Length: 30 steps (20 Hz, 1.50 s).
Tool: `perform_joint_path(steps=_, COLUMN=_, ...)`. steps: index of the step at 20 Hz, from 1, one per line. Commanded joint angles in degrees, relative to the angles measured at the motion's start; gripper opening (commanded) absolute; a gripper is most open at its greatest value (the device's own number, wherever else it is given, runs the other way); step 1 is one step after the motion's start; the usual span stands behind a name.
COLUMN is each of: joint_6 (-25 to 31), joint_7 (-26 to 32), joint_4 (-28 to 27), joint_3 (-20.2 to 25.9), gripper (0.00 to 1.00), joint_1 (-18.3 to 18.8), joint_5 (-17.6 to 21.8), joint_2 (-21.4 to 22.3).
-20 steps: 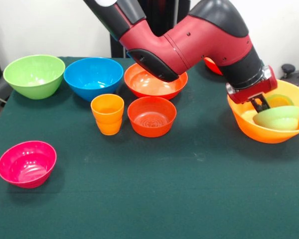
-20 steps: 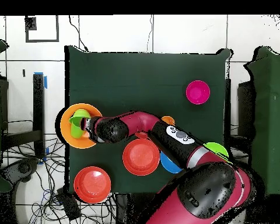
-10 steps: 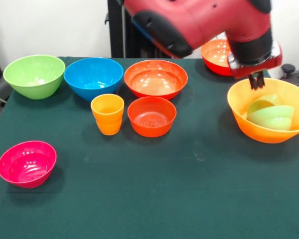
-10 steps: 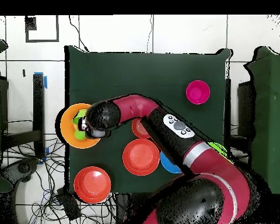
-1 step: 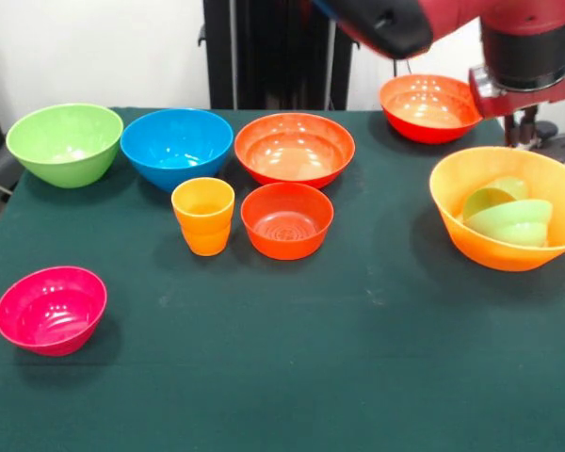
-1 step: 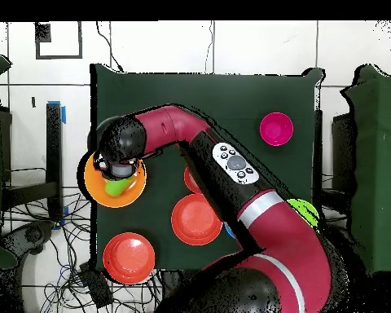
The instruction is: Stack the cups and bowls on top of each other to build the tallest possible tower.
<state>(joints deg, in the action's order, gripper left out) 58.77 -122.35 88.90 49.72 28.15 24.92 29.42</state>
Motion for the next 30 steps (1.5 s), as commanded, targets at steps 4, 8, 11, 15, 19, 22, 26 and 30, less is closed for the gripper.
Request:
perform_joint_path(steps=4, joint_6=4.04, joint_7=10.54, joint_4=-4.35, joint_3=-0.88, gripper=0.0, joint_1=-0.33, joint_5=0.27, joint_2=0.87)
perform_joint_path(steps=8, joint_6=-3.56, joint_7=8.52, joint_4=-1.55, joint_3=-0.16, gripper=0.0, joint_1=1.04, joint_5=0.77, joint_2=0.83)
perform_joint_path(steps=11, joint_6=-6.75, joint_7=7.39, joint_4=0.23, joint_3=-0.31, gripper=1.0, joint_1=1.54, joint_5=1.56, joint_2=1.11)
perform_joint_path(steps=15, joint_6=-8.41, joint_7=7.67, joint_4=0.79, joint_3=-0.29, gripper=1.0, joint_1=1.7, joint_5=2.13, joint_2=1.26)
perform_joint_path(steps=19, joint_6=-7.76, joint_7=8.76, joint_4=-0.67, joint_3=-0.78, gripper=1.0, joint_1=1.06, joint_5=2.32, joint_2=0.79)
perform_joint_path(steps=22, joint_6=-8.22, joint_7=8.8, joint_4=-0.92, joint_3=-1.34, gripper=1.0, joint_1=0.67, joint_5=2.89, joint_2=0.51)
perform_joint_path(steps=26, joint_6=-9.64, joint_7=7.8, joint_4=-1.09, joint_3=-3.04, gripper=1.0, joint_1=-0.47, joint_5=4.75, joint_2=-0.31)
perform_joint_path(steps=30, joint_6=-13.66, joint_7=7.56, joint_4=-3.44, joint_3=-5.41, gripper=1.0, joint_1=-2.01, joint_5=8.63, joint_2=-4.12)
